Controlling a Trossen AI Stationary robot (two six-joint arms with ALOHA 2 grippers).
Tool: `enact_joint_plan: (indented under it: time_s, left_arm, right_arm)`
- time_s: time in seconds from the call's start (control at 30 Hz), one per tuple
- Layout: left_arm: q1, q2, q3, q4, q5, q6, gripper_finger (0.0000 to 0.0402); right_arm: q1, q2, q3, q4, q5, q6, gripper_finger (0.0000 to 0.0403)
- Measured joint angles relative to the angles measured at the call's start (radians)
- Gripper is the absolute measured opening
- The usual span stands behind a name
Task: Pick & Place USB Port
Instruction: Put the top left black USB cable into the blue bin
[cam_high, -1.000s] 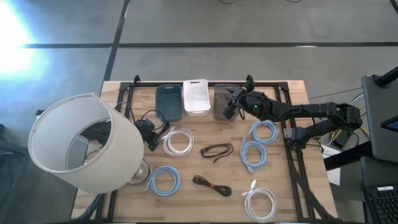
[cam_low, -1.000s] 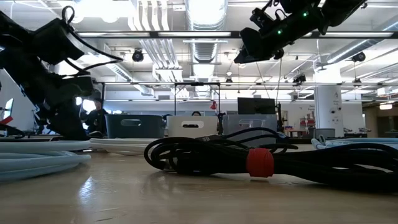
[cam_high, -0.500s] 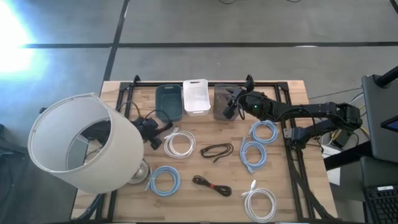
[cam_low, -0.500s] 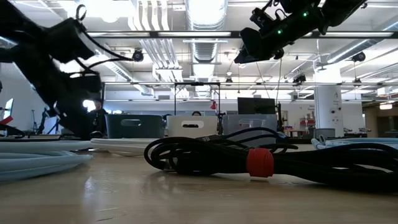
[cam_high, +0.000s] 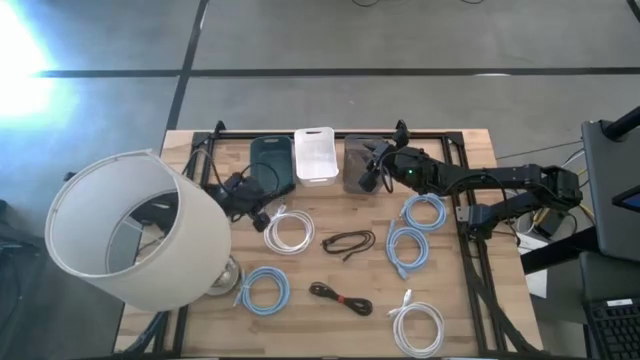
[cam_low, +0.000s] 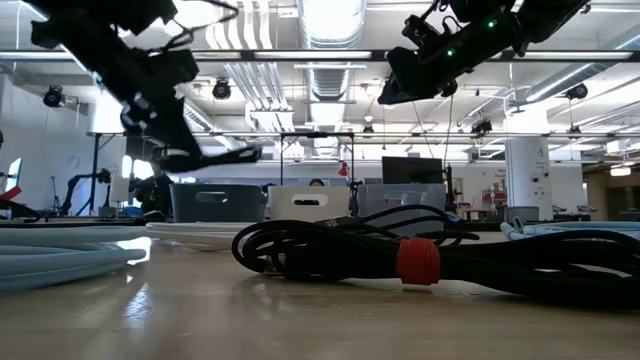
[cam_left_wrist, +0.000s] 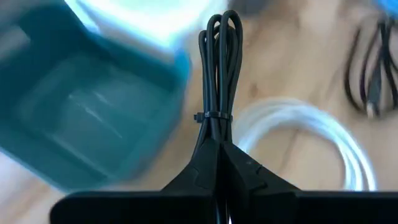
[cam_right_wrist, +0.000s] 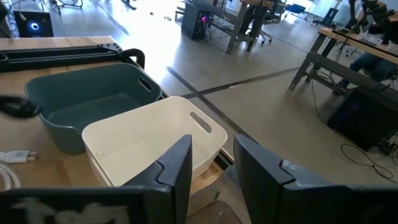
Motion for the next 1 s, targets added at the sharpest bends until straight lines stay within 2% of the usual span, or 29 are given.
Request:
enact_joint_plan:
  time_s: [0.13, 0.23, 0.47, 0.63, 0.87, 1.0]
  left_arm:
    - [0.013, 0.003, 0.005, 0.052, -0.177, -0.002, 0.0016]
    - [0.056, 0.016, -0.007, 0.129, -0.245, -0.060, 0.0015]
    - [0.232, 0.134, -0.009, 0.255, -0.218, -0.160, 0.0016]
    - [0.336, 0.254, -0.009, 0.305, -0.075, -0.212, 0.0017]
    - [0.387, 0.356, -0.008, 0.303, -0.062, -0.296, 0.0019]
    - [0.395, 0.380, 0.007, 0.306, -0.062, -0.315, 0.0036]
  right_arm:
    - [0.000, 0.000, 0.000, 0.000, 0.000, 0.001, 0.0114]
    - [0.000, 0.000, 0.000, 0.000, 0.000, -0.001, 0.0112]
    - [0.000, 0.000, 0.014, 0.003, 0.000, -0.003, 0.0105]
    - [0.000, 0.000, 0.014, 0.003, 0.000, -0.024, 0.0107]
    - [0.000, 0.000, 0.014, 0.002, 0.000, -0.025, 0.0101]
    - [0.000, 0.000, 0.015, 0.002, 0.000, -0.029, 0.0098]
